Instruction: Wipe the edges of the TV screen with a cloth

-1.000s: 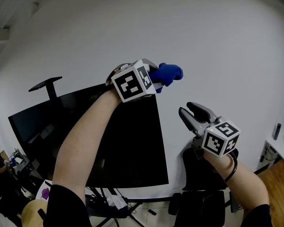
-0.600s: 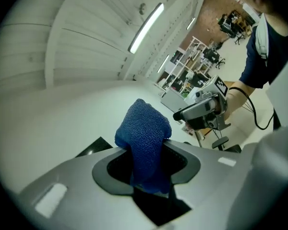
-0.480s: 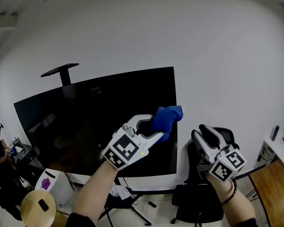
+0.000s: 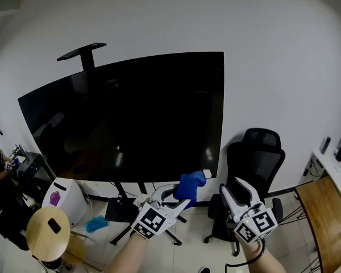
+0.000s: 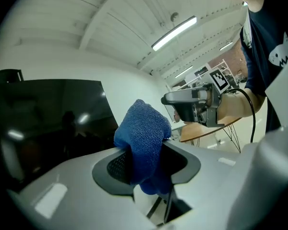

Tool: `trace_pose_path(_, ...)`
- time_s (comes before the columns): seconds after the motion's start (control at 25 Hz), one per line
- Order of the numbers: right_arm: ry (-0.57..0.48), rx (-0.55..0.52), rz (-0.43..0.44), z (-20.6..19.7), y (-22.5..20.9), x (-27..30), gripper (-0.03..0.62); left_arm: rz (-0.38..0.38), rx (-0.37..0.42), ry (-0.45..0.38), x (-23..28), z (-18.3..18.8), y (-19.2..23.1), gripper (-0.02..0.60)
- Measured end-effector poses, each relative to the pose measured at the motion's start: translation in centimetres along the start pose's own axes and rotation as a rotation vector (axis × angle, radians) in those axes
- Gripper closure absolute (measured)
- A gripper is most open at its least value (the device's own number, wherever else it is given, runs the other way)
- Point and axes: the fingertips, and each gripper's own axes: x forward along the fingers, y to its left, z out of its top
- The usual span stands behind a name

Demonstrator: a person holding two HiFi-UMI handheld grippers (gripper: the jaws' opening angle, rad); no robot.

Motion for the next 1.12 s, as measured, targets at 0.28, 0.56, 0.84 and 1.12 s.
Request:
trace_pose_path(0.28, 0.219, 0.055, -0.023, -9.5, 2.4, -6.1, 0.424, 0.013, -0.157, 0.078, -3.6, -6.9, -6.6, 0.442)
trace_pose_path(0.56, 0.319, 0.193, -0.008, -13.5, 4.0, -11.8, 0.441, 0.028, -0.262, 0.143, -5.9, -10.1, -12.8, 0.442)
trace_pose_path(0.84, 0.339, 0.211, 0.015, -12.1, 3.7, -18.2, 0.444, 0.009, -0.335, 0.184, -5.4, -9.3, -20.4, 0.442)
trace_pose_path(1.12, 0.372, 0.278, 0.008, -12.5, 2.3, -24.8, 0.444, 0.012, -0.307, 0.195, -5.0, -5.9, -25.8, 0.442)
